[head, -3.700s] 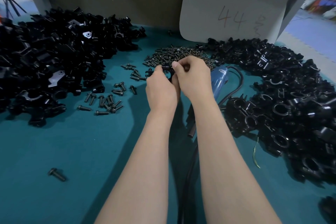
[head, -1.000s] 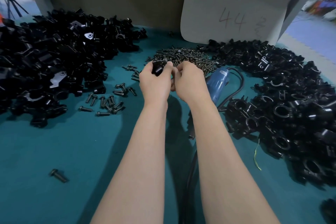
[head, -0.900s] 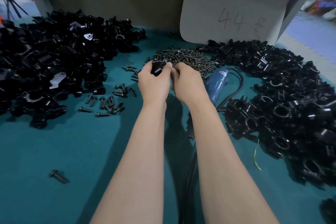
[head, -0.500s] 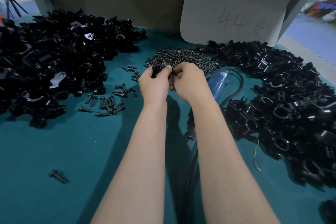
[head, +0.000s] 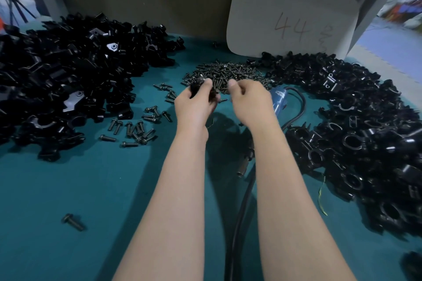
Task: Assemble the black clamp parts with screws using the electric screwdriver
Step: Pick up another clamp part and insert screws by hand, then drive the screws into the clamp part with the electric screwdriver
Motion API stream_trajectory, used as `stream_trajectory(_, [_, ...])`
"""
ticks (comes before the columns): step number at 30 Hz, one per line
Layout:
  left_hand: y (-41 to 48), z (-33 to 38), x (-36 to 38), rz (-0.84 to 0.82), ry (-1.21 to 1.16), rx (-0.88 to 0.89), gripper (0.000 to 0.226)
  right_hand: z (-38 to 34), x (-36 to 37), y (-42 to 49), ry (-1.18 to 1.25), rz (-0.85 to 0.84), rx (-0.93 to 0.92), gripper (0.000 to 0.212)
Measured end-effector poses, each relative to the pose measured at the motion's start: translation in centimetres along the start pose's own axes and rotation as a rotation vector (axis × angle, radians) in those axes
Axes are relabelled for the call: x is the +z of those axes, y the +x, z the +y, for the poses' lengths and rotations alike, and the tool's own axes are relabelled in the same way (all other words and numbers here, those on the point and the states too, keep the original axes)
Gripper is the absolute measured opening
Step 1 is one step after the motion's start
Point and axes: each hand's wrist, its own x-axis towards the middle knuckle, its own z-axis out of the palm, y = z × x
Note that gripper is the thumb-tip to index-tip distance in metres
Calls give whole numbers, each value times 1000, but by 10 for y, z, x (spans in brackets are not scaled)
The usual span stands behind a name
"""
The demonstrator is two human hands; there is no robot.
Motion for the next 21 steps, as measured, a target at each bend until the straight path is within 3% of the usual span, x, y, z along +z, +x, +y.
stream_trajectory(2, [2, 3, -2, 7, -161, -95, 14, 10, -8, 5, -108, 97, 125, 37])
stream_trajectory(5, [4, 5, -7, 0, -320, -227, 21, 21, -13, 5, -292, 41, 303, 60])
stream_trajectory(14, [3, 9, -12, -23, -471, -352, 20, 36, -18, 7, -287, -47, 444, 76])
stream_trajectory(17, [3, 9, -12, -24, -467, -357, 19, 38, -17, 10, -276, -32, 460, 68])
stream_trajectory(21, [6, 7, -12, -30, -418, -346, 18, 44, -19, 10, -116, 55, 400, 38])
